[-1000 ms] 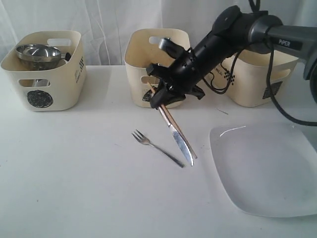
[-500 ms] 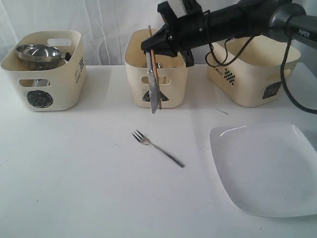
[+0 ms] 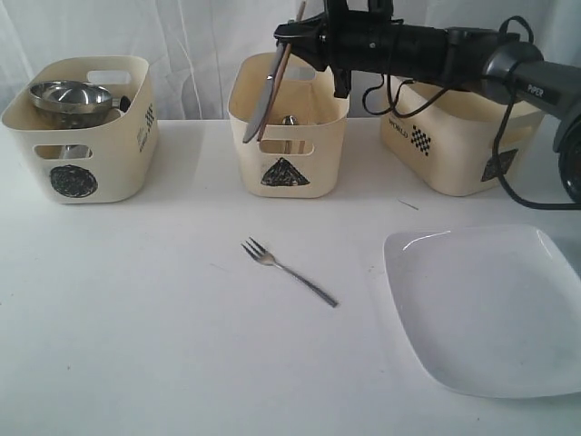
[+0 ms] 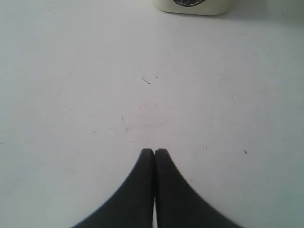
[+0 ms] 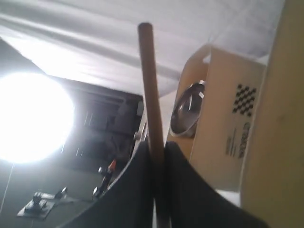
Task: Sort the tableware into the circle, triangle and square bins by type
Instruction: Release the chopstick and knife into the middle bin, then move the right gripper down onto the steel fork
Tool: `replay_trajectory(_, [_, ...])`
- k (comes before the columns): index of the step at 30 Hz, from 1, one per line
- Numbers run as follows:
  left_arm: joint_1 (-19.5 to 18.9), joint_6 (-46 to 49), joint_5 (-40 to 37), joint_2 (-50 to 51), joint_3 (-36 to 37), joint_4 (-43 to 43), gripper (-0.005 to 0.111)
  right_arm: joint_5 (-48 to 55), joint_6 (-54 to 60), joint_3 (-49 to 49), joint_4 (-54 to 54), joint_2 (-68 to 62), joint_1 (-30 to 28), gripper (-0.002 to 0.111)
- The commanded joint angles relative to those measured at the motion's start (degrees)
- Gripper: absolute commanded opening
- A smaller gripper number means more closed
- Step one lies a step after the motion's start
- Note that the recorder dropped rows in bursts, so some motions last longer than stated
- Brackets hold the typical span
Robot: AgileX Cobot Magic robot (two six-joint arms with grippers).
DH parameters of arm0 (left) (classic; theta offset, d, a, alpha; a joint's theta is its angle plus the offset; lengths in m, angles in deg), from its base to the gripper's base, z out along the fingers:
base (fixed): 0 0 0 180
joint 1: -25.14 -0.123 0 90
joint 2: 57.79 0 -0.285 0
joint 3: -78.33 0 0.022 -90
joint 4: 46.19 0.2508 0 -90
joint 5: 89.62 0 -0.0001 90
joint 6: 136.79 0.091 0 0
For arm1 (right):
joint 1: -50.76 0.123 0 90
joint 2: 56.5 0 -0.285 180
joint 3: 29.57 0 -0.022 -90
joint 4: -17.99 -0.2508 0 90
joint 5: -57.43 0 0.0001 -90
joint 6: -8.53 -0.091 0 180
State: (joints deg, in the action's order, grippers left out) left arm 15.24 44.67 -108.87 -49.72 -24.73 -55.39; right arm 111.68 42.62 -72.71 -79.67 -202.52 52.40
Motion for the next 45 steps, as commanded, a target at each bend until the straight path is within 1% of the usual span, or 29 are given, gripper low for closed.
replay_trajectory(1, [-0.03, 0.05, -2.21, -0.29, 0.29, -0.52, 0.000, -6.16, 3.09, -1.90, -2.29, -1.26, -1.12, 0.000])
replay_trajectory(5, [-0.03, 0.05, -2.21, -0.29, 0.29, -0.52, 0.000, -11.38, 4.75, -3.63, -2.29, -1.68, -1.61, 0.000])
replay_trajectory(10, [-0.03, 0.05, -2.21, -0.29, 0.29, -0.52, 0.000, -15.06, 4.75, -6.13, -2.29, -2.03, -2.25, 0.000])
replay_trajectory(14, [-0.03, 0.05, -2.21, -0.29, 0.29, -0.52, 0.000, -21.34, 5.11, -7.77, -2.29, -2.52, -2.33, 0.000])
replay_trajectory(18, [-0.03, 0.05, -2.21, -0.29, 0.29, -0.52, 0.000, -28.16, 11.39, -8.79, -2.29, -3.23, -2.20, 0.000])
replay_trajectory(23, [-0.03, 0.05, -2.21, -0.29, 0.29, -0.52, 0.000, -27.53, 24.11, -8.91, -2.29, -4.24, -1.97, 0.000])
replay_trajectory(26, [-0.03, 0.05, -2.21, -0.29, 0.29, -0.52, 0.000, -26.09, 29.45, -8.91, -2.29, -4.24, -1.59, 0.007])
replay_trajectory(29, [-0.03, 0.05, -2.21, -0.29, 0.29, -0.52, 0.000, -26.33, 31.04, -8.94, -2.29, -4.24, -0.95, 0.015])
replay_trajectory(32, [-0.03, 0.05, -2.21, -0.29, 0.29, -0.52, 0.000, -26.23, 32.52, -8.94, -2.29, -4.45, -0.56, 0.018])
replay_trajectory(34, [-0.03, 0.05, -2.21, -0.29, 0.29, -0.52, 0.000, -24.61, 32.80, -8.94, -2.29, -4.60, -0.45, 0.021])
replay_trajectory(39, [-0.03, 0.05, -2.21, -0.29, 0.29, -0.52, 0.000, -20.23, 32.80, -8.94, -2.29, -4.60, -0.45, 0.035])
replay_trajectory(41, [-0.03, 0.05, -2.21, -0.29, 0.29, -0.52, 0.000, -19.13, 32.58, -8.94, -2.29, -4.60, -0.45, 0.037])
replay_trajectory(45, [-0.03, 0.05, -2.21, -0.29, 0.29, -0.52, 0.000, -17.85, 32.58, -8.94, -2.29, -4.60, -0.67, 0.038])
